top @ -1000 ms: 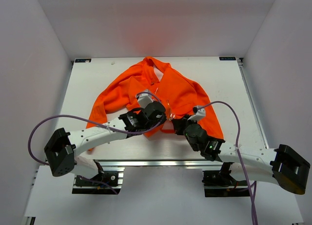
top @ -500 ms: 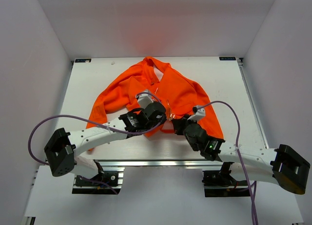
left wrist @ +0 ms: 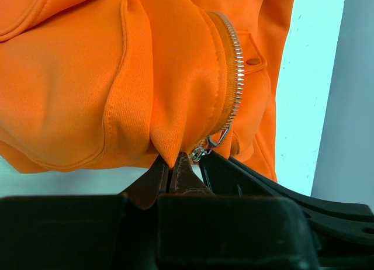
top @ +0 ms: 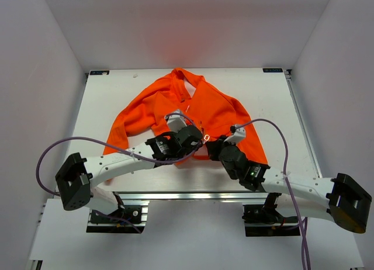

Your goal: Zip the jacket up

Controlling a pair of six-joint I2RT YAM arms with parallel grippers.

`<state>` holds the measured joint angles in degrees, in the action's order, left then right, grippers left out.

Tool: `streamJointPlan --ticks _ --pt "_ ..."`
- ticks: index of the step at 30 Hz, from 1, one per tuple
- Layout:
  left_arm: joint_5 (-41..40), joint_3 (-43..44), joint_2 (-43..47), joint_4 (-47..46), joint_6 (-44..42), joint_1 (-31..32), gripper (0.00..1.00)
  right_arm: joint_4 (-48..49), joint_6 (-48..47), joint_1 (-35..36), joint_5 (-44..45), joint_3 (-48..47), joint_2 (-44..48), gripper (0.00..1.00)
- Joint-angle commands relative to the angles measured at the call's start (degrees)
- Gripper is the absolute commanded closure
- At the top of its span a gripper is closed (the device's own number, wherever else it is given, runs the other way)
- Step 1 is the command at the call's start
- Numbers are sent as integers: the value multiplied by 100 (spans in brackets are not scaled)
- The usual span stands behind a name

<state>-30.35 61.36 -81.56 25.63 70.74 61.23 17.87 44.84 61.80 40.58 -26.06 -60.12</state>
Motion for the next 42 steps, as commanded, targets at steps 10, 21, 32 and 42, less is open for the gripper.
streamJointPlan --ticks 10,21,32,42 --pt "-253 60 52 -382 -622 258 100 -943 368 43 -146 -971 -18 100" --pt "942 -564 781 -1174 -2520 258 100 -91 -1240 -1 -1043 -242 720 100" --pt "1602 -371 703 -577 -3083 258 100 445 -1865 -1 -1500 250 931 100" --pt "2015 -406 562 -58 -3057 258 100 841 -1443 -19 -982 655 1327 100"
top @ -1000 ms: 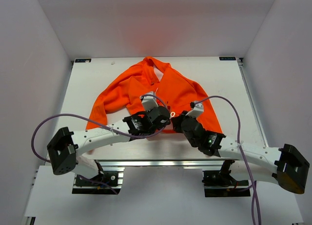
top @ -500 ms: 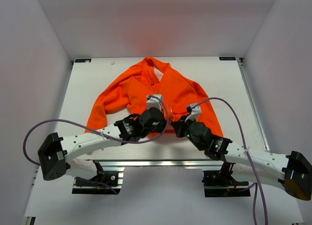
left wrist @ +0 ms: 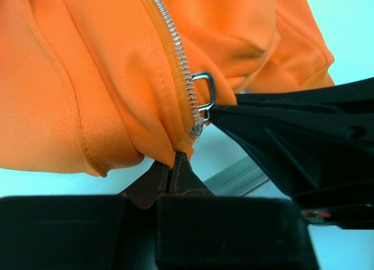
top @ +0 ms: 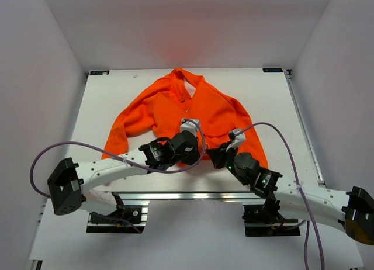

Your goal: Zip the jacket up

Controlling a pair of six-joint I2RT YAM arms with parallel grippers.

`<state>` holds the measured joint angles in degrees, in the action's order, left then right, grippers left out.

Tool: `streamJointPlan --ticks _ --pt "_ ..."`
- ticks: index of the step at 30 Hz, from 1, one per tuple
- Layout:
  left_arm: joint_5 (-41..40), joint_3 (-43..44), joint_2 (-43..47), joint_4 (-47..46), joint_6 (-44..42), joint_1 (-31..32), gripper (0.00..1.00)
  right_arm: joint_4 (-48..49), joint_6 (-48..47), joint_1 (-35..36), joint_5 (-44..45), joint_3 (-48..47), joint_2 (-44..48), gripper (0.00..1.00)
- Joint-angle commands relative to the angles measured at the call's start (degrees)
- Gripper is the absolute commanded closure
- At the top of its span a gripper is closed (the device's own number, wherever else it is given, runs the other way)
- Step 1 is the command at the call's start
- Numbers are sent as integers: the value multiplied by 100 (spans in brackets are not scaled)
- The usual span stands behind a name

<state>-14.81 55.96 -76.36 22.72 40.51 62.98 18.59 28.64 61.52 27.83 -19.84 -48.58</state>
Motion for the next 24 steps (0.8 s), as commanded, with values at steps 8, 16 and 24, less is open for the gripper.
streamJointPlan --ticks 8,16,24 --pt "1375 169 -19 171 -272 83 100 1138 493 18 415 138 94 100" --pt "1569 213 -90 830 -202 74 100 603 555 18 672 103 410 100" --pt "1217 406 -55 717 -131 -84 100 -1295 703 18 -804 15 849 86"
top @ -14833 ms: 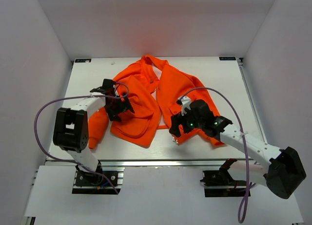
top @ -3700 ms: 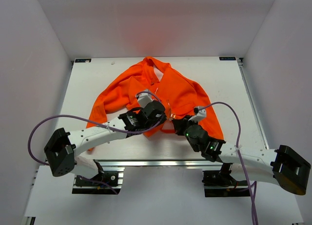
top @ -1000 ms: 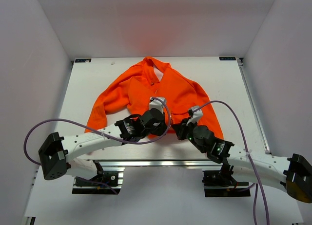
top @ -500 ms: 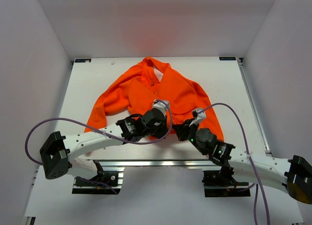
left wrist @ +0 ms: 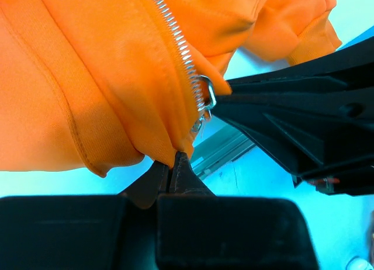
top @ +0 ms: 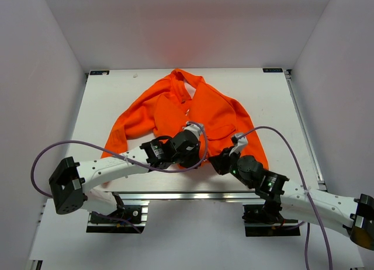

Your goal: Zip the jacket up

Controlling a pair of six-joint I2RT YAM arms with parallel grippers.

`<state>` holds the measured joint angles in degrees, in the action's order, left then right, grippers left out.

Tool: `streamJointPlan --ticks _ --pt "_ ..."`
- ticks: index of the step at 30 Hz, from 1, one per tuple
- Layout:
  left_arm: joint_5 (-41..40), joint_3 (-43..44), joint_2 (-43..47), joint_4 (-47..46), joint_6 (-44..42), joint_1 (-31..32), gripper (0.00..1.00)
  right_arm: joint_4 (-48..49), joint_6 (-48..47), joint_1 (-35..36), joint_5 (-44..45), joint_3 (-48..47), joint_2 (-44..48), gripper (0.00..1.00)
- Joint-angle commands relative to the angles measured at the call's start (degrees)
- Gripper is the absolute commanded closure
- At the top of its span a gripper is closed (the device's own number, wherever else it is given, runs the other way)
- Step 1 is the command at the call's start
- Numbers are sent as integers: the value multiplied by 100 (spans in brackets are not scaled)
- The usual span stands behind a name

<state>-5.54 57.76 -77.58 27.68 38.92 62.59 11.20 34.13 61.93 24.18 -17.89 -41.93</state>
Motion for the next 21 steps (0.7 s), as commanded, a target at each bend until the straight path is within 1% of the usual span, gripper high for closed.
streamJointPlan --ticks 1,2,4,5,7,8,9,10,11,12,13,15,16,18,21 --pt "308 236 76 194 20 -106 100 -740 164 -23 -528 -154 220 83" --pt "334 245 103 176 11 -132 100 -794 173 -23 -607 -119 273 77" --pt "334 219 147 141 11 -211 100 -900 208 -23 -774 -31 396 71" --pt "360 210 164 124 11 -238 100 -970 217 -23 -810 -39 440 64" --pt "422 192 234 97 11 -334 100 -1206 226 -23 -906 -118 537 59" --pt "457 157 261 62 11 -370 100 -1330 208 -32 -933 -144 607 52" --pt "483 140 313 1 11 -405 100 -1383 199 -32 -1011 -179 625 49" --pt "553 113 340 -34 2 -475 100 -1445 199 -23 -1021 -197 651 46" --pt "580 78 358 -87 -15 -510 100 -1593 234 -23 -1012 -223 677 40" --pt "754 69 393 -131 -24 -545 100 -1630 243 -23 -986 -241 678 38" --pt "887 60 402 -149 -51 -615 100 -1656 295 -23 -968 -259 678 33" --pt "1028 -10 463 -237 -95 -677 100 -1516 340 -32 -1012 -259 686 28" --pt "1107 -54 489 -280 -130 -730 100 -1403 410 -41 -1047 -259 686 23" --pt "1353 -220 551 -456 -226 -765 100 -912 428 -76 -1240 -206 686 21" --pt "1459 -466 726 -641 -297 -774 100 -524 621 -225 -1434 -197 616 14"
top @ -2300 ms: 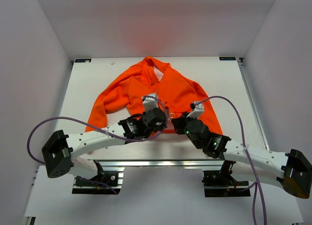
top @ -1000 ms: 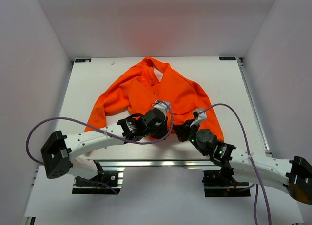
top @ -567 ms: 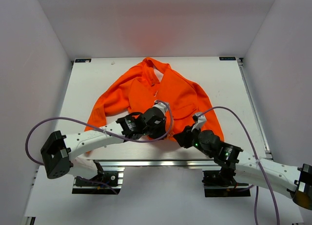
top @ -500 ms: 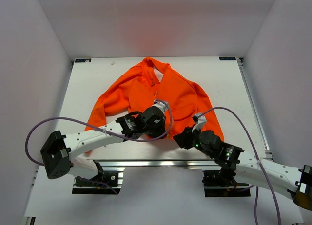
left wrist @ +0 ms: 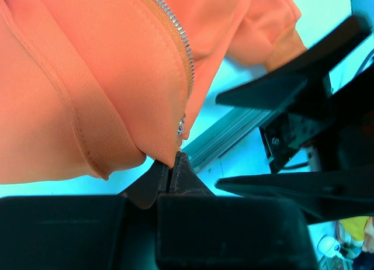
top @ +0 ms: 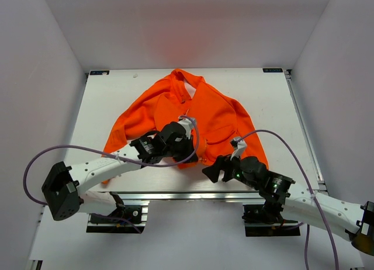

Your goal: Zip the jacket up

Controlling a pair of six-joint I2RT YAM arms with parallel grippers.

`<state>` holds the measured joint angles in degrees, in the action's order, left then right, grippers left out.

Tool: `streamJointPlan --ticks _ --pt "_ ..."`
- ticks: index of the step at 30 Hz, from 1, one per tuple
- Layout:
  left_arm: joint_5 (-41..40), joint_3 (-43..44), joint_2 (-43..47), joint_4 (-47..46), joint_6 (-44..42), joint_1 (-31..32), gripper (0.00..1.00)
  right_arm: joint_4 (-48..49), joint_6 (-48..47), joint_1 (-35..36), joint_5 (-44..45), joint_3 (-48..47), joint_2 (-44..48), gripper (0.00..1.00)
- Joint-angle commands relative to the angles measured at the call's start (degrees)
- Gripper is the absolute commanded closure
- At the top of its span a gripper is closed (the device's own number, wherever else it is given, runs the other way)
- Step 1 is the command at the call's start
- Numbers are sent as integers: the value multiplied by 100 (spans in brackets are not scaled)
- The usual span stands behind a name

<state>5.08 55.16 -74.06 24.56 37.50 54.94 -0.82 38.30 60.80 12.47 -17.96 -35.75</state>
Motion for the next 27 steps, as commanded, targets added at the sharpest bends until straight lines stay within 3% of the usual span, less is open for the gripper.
streamJointPlan --ticks 1,4,6,9,11,13,27 --pt "397 -268 462 -372 -164 -9 100 723 265 -155 -271 -217 -20 11" --pt "353 -478 585 -434 -137 -18 100 750 581 -400 -429 -331 -265 11" --pt "301 -523 577 -294 -94 -18 100 750 800 -664 -1138 -384 -467 11" --pt "318 -646 551 -223 21 -18 100 872 1309 -1637 -2667 -314 -1047 11" --pt "318 -777 586 -310 135 -18 100 1547 1539 -1930 -3614 -43 -1424 11" --pt "371 -875 603 -407 205 -18 100 2118 1864 -2063 -3874 55 -1706 11" --pt "441 -1095 586 -540 452 -18 100 3192 2831 -2124 -4499 204 -3051 13"
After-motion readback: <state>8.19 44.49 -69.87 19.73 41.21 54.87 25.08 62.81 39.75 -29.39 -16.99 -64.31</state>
